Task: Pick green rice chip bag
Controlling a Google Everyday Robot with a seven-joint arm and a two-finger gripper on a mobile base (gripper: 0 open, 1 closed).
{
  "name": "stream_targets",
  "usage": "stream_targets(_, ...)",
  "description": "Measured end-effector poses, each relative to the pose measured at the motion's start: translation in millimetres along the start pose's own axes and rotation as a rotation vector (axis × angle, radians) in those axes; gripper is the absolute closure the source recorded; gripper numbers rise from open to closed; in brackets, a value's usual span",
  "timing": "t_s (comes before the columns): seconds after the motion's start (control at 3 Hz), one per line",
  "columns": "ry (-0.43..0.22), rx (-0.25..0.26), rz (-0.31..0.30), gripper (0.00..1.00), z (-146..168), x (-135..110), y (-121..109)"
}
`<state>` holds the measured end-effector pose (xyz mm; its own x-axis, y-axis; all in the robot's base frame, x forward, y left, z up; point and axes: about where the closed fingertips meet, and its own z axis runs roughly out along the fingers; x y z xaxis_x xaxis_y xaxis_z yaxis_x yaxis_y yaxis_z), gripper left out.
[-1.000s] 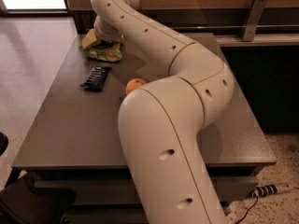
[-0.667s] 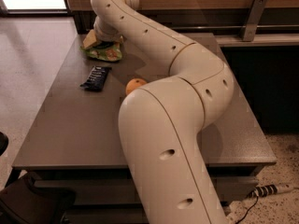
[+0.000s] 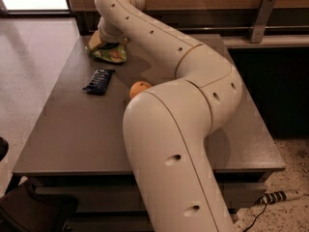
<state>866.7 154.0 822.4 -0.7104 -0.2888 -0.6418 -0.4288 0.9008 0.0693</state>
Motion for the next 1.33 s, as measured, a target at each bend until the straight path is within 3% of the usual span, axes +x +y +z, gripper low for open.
stream_targets(0.67, 0.003, -0.009, -0.001, 1.00, -0.1, -0.2, 0.7)
stream_targets(1.33, -0.104, -0.089, -0.030, 1.00, -75.9, -19.0, -40.7)
